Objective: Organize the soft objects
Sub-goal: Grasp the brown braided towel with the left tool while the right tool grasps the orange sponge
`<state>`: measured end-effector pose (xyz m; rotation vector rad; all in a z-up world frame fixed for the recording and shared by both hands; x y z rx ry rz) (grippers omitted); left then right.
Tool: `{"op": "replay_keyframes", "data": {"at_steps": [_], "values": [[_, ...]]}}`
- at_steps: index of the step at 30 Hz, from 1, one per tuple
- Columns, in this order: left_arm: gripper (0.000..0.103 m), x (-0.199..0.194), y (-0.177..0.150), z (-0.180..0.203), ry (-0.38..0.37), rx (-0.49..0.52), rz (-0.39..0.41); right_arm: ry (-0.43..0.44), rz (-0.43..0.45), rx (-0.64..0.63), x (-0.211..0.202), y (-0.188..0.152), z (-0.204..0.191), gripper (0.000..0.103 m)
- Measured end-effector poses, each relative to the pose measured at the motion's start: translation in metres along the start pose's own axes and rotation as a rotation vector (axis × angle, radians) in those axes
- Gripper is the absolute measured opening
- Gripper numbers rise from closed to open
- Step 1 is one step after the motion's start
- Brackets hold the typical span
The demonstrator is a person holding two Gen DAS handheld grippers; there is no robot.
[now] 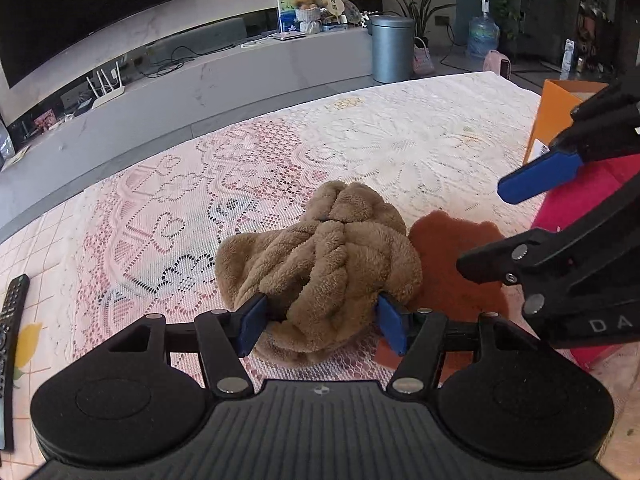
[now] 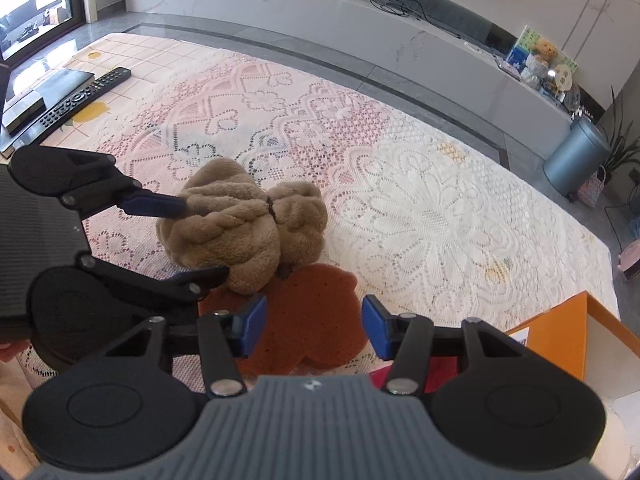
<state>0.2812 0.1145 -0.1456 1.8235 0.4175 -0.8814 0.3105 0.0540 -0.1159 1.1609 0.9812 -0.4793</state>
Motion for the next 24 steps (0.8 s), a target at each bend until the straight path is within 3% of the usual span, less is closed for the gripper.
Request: {"op": "replay_keyframes", "data": {"at_steps": [3, 11, 13, 18, 24], "values": [[0.072, 0.002, -0.002, 0.0, 0.002, -0.014, 0.016, 0.001, -0.013, 0.012, 0.003, 0.0, 0.001, 0.053], [0.033, -0.005, -0.001, 0.006, 0.036, -0.006, 0.044, -0.016, -0.014, 0.001, 0.004, -0.001, -0.002, 0.053], [0.028, -0.013, -0.003, 0.002, 0.038, -0.054, 0.05, -0.008, -0.01, 0.011, 0.001, -0.002, -0.002, 0.054], [0.025, -0.045, -0.013, -0.015, 0.069, -0.187, 0.062, 0.04, 0.025, 0.031, -0.013, -0.007, -0.011, 0.054], [0.025, -0.068, -0.048, -0.036, 0.019, -0.454, 0.031, 0.108, 0.036, 0.122, -0.015, -0.023, -0.028, 0.055]]}}
Point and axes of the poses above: each gripper's, at about its wrist camera, not at the fingertips, and x roughly the way its jaws point, z to its right, y to its top, the point moved 5 cm from there along x, roughly the way its jaws point, and after that the axes turned 11 degrees about x, right-handed, at the moved point
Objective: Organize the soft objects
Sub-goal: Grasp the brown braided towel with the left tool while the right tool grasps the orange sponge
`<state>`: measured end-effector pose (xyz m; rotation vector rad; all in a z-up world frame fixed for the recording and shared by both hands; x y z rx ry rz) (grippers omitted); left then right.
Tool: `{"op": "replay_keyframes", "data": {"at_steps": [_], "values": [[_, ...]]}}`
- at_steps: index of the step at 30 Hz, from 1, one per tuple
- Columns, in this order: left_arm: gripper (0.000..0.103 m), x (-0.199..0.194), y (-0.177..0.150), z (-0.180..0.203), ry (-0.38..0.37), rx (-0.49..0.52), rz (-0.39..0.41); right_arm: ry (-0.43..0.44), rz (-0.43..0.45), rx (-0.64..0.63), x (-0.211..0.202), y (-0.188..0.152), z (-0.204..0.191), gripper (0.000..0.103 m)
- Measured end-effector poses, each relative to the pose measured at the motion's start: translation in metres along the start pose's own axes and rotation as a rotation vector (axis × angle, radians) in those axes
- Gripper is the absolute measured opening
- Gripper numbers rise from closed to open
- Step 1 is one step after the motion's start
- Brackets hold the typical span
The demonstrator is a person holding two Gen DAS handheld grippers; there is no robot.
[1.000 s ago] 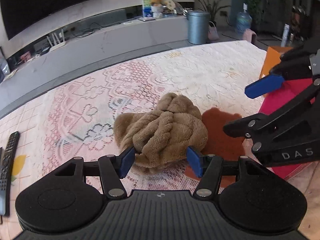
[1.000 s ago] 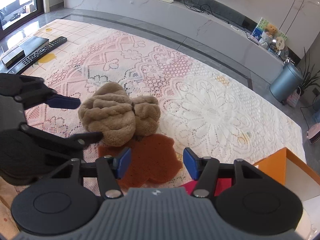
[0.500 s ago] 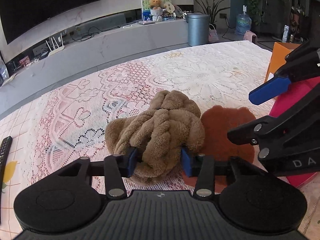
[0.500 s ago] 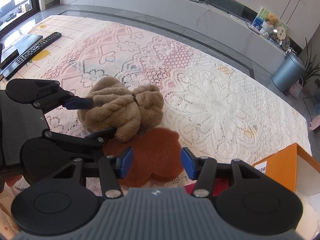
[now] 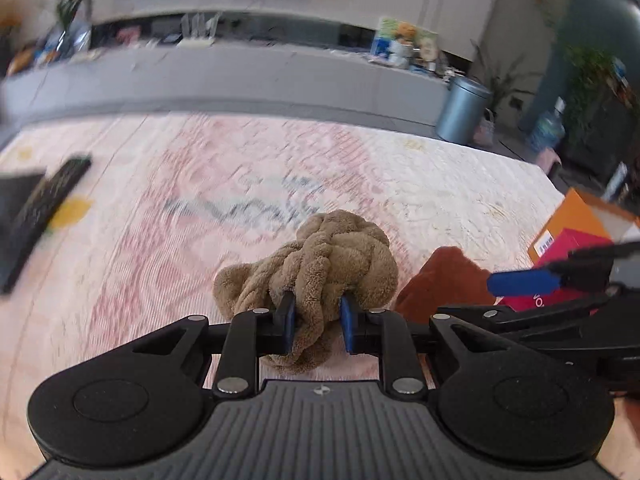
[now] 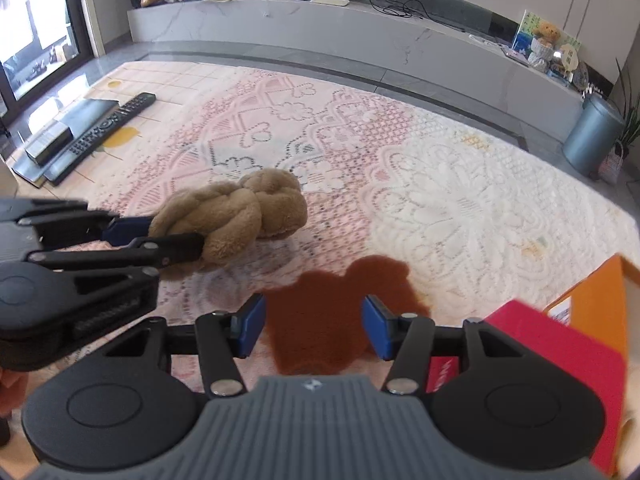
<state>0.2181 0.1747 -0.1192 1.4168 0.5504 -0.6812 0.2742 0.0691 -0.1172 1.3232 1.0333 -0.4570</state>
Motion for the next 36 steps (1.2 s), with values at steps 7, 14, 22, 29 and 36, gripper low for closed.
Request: {"op": "replay_keyframes", "data": {"at_steps": [7, 14, 22, 29, 36], "values": [[0.026, 0.002, -0.014, -0.011, -0.045, -0.097, -0.024, -0.045, 0.119, 0.114, -0.001, -0.04, -0.008, 0.057], [0.042, 0.006, -0.018, -0.004, -0.036, -0.06, -0.041, -0.073, 0.114, 0.242, 0.016, -0.054, 0.006, 0.058], [0.067, 0.013, -0.018, 0.014, -0.015, 0.055, -0.065, -0.025, 0.104, 0.335, 0.03, -0.06, 0.004, 0.053], [0.073, 0.016, -0.019, 0.015, -0.031, 0.055, -0.075, -0.028, 0.116, 0.349, 0.034, -0.062, 0.013, 0.034], [0.053, 0.023, -0.022, 0.01, -0.024, 0.017, -0.103, 0.003, 0.17, 0.283, 0.025, -0.061, 0.011, 0.014]]}}
Point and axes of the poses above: each gripper's, at about its wrist camera, not at the fingertips, and x roughly the way its jaws point, z to its right, y to its top, the point moved 5 cm from there along x, roughly the way its jaws point, and after that the axes turned 11 degrees about x, right-handed, at the moved point
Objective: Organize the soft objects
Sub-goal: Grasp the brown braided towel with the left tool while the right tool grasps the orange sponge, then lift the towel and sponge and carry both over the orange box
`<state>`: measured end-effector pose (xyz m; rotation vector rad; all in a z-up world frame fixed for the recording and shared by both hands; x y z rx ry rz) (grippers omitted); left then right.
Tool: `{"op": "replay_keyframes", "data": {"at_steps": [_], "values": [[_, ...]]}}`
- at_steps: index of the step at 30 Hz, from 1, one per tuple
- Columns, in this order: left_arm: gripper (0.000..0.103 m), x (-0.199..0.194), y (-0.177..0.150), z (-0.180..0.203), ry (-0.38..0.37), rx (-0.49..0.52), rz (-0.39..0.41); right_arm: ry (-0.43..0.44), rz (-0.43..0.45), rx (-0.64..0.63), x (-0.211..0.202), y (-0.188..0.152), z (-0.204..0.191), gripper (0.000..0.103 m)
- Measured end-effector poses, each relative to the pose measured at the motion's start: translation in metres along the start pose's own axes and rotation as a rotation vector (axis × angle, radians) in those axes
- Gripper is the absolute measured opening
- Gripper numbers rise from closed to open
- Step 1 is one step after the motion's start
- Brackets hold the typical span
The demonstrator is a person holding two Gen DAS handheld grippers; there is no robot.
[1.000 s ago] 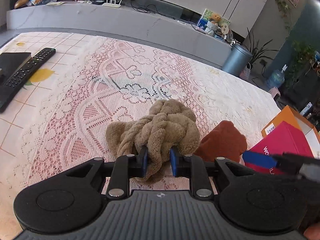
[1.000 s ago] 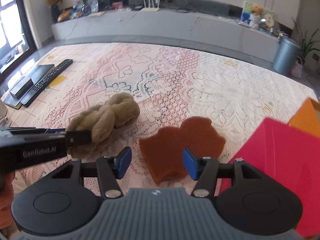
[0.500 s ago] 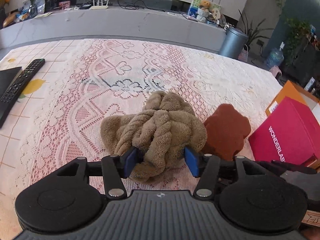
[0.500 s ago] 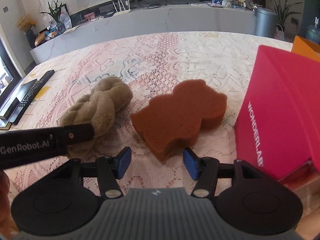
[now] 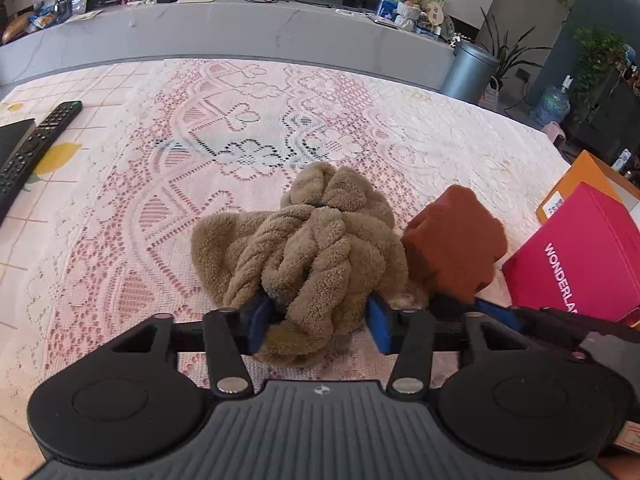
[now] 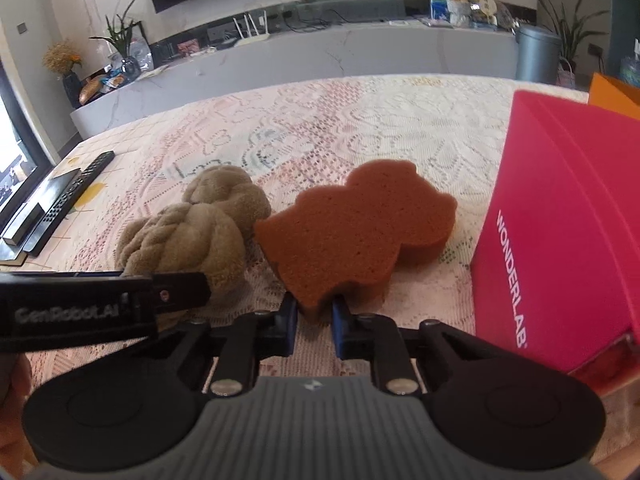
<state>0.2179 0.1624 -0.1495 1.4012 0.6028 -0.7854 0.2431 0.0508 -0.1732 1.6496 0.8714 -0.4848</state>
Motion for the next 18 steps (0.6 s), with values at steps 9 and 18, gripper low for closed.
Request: {"op": "replay_keyframes", "data": {"at_steps": [9, 18], "values": [[0.033, -0.021, 0.003, -0.005, 0.003, -0.069, 0.045, 0.031, 0.073, -0.148, -0.035, 0.007, -0.009, 0.007], [0.033, -0.042, -0.022, 0.009, -0.044, -0.206, 0.007, 0.037, -0.066, -0.187, -0.054, -0.024, 0.005, 0.008]]}}
Point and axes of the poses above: each gripper's, at about its wrist camera, not at the fingertips, and x roughly the way its jaws point, z to its right, y to its top, the point moved 5 cm from there along x, roughly the way its jaws point, and after that the axes turned 11 degrees about x, right-handed, at the moved point
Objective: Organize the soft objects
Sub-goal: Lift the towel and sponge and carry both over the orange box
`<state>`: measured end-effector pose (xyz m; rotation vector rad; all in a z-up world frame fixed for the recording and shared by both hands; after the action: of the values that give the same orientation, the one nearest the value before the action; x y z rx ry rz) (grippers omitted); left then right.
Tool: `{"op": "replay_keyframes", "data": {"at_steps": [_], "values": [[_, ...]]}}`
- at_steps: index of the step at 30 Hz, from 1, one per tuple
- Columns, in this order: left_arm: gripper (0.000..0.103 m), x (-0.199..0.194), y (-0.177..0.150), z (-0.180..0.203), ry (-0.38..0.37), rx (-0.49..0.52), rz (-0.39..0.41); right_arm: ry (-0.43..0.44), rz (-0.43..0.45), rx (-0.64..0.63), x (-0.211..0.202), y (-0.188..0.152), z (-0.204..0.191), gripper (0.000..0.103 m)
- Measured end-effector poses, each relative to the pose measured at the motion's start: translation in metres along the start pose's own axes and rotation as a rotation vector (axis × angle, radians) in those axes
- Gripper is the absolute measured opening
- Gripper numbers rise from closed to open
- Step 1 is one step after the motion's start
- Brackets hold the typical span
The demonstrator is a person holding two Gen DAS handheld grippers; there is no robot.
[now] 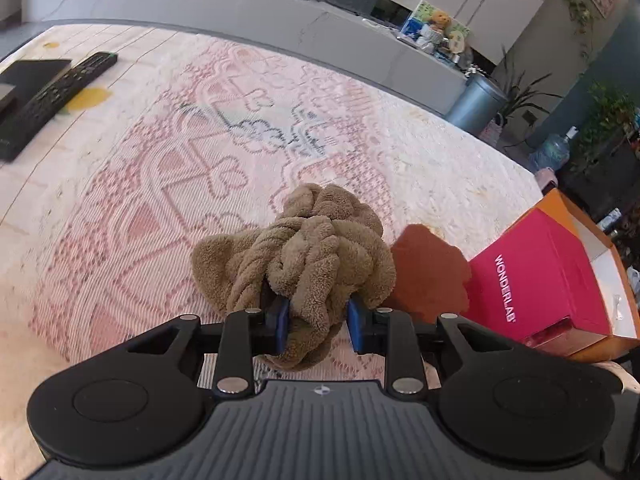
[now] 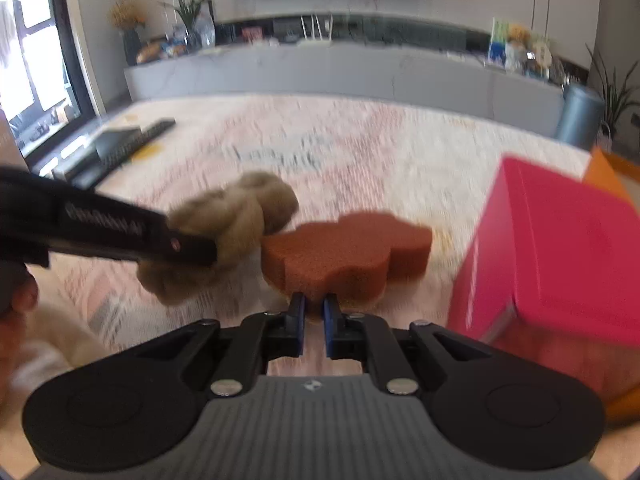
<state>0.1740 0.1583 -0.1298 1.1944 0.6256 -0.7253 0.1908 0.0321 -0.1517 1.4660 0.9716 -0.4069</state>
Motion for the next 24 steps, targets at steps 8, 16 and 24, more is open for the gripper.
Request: {"op": "replay_keyframes", "data": {"at_steps": [8, 16, 24], "values": [[0.033, -0.002, 0.001, -0.014, 0.043, -0.063, 0.042, -0.035, 0.041, 0.082, -0.001, -0.005, -0.006, 0.068], [0.033, 0.001, 0.001, -0.013, 0.048, -0.047, 0.042, -0.085, 0.06, 0.091, 0.029, 0.007, -0.018, 0.087], [0.033, 0.007, 0.0, -0.011, 0.043, -0.034, 0.025, -0.179, 0.08, 0.117, 0.035, 0.005, -0.015, 0.071]]}}
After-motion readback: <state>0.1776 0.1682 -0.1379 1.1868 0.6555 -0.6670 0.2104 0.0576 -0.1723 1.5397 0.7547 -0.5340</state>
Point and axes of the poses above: each gripper's, at about its wrist camera, not at the fingertips, and x roughly the way its jaws point, z to its right, y to its top, the point moved 5 cm from there along x, roughly the way its jaws point, and after that the axes turned 11 degrees about x, right-handed, at the moved point
